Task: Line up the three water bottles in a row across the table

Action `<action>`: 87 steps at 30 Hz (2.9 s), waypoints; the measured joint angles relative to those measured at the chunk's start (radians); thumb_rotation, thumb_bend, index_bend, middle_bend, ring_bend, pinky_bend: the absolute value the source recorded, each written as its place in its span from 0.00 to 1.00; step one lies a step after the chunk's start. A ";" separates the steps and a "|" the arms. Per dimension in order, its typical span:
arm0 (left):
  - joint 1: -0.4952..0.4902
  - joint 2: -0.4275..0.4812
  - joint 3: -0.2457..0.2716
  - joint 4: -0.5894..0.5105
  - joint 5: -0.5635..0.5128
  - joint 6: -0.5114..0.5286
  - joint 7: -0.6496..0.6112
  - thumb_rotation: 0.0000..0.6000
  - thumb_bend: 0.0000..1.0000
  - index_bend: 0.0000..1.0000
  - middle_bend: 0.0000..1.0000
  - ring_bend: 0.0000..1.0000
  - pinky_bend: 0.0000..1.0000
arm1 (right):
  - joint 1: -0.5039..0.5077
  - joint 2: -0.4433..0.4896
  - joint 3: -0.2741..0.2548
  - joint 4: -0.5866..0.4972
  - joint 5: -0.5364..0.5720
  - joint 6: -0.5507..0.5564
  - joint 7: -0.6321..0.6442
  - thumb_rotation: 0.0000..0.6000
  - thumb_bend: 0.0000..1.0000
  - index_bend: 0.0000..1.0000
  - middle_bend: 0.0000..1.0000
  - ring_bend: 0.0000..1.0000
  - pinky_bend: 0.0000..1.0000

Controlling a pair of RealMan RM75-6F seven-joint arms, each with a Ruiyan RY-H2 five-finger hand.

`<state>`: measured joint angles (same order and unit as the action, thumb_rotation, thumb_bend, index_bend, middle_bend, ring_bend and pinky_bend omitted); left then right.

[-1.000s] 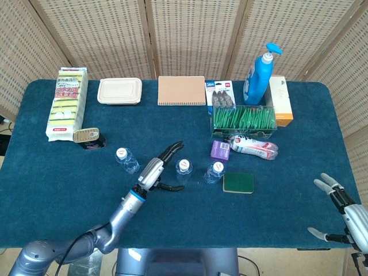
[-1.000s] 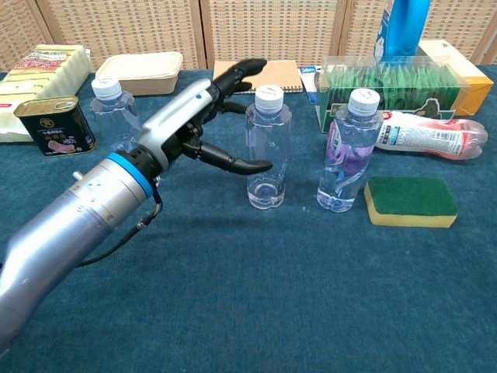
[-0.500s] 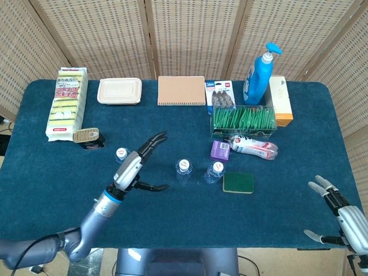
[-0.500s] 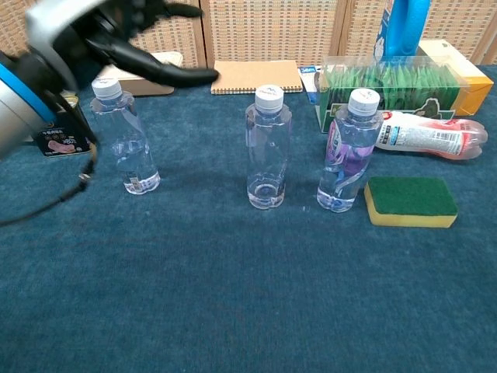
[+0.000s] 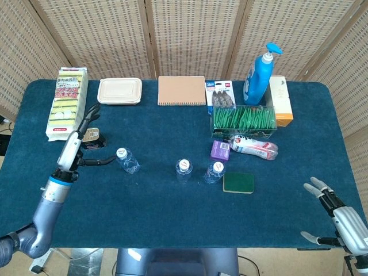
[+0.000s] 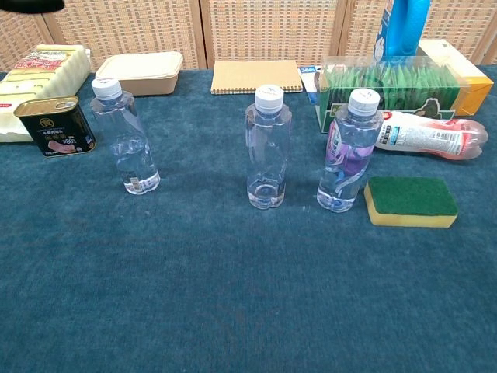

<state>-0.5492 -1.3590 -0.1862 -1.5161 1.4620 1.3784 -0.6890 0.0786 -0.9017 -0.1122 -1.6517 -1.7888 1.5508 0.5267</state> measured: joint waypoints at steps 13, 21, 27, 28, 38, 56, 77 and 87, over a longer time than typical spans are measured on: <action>0.034 -0.198 0.089 0.424 -0.009 -0.139 -0.267 1.00 0.07 0.00 0.00 0.00 0.10 | 0.015 0.000 -0.009 -0.013 -0.012 -0.025 -0.016 1.00 0.00 0.10 0.03 0.00 0.18; 0.001 -0.328 0.126 0.550 0.041 -0.198 -0.328 1.00 0.07 0.00 0.00 0.00 0.10 | 0.014 0.001 -0.008 -0.008 0.000 -0.023 -0.006 1.00 0.00 0.10 0.03 0.00 0.18; -0.020 -0.388 0.126 0.598 0.054 -0.212 -0.347 1.00 0.08 0.00 0.00 0.00 0.10 | 0.015 0.003 -0.006 -0.003 0.006 -0.022 0.006 1.00 0.00 0.10 0.03 0.00 0.18; -0.026 -0.399 0.125 0.607 0.056 -0.217 -0.350 1.00 0.08 0.00 0.00 0.00 0.10 | 0.015 0.003 -0.006 -0.002 0.006 -0.021 0.008 1.00 0.00 0.10 0.03 0.00 0.18; -0.067 -0.473 0.103 0.641 0.057 -0.239 -0.368 1.00 0.33 0.01 0.09 0.10 0.38 | 0.015 0.007 -0.004 0.005 0.014 -0.016 0.026 1.00 0.00 0.10 0.03 0.00 0.18; -0.065 -0.561 0.049 0.698 0.017 -0.189 -0.307 1.00 0.47 0.53 0.59 0.48 0.58 | 0.013 0.009 -0.002 0.017 0.012 -0.004 0.052 1.00 0.00 0.10 0.03 0.00 0.18; -0.149 -0.676 0.028 0.619 0.055 -0.177 -0.244 1.00 0.42 0.53 0.59 0.48 0.57 | 0.012 0.013 -0.002 0.027 0.015 0.003 0.079 1.00 0.00 0.10 0.03 0.00 0.18; -0.170 -0.725 0.007 0.698 0.047 -0.170 -0.262 1.00 0.40 0.53 0.59 0.48 0.56 | 0.011 0.012 0.002 0.032 0.025 0.003 0.076 1.00 0.00 0.10 0.03 0.00 0.16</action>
<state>-0.7190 -2.0836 -0.1791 -0.8184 1.5086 1.2081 -0.9509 0.0896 -0.8896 -0.1100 -1.6198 -1.7637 1.5535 0.6030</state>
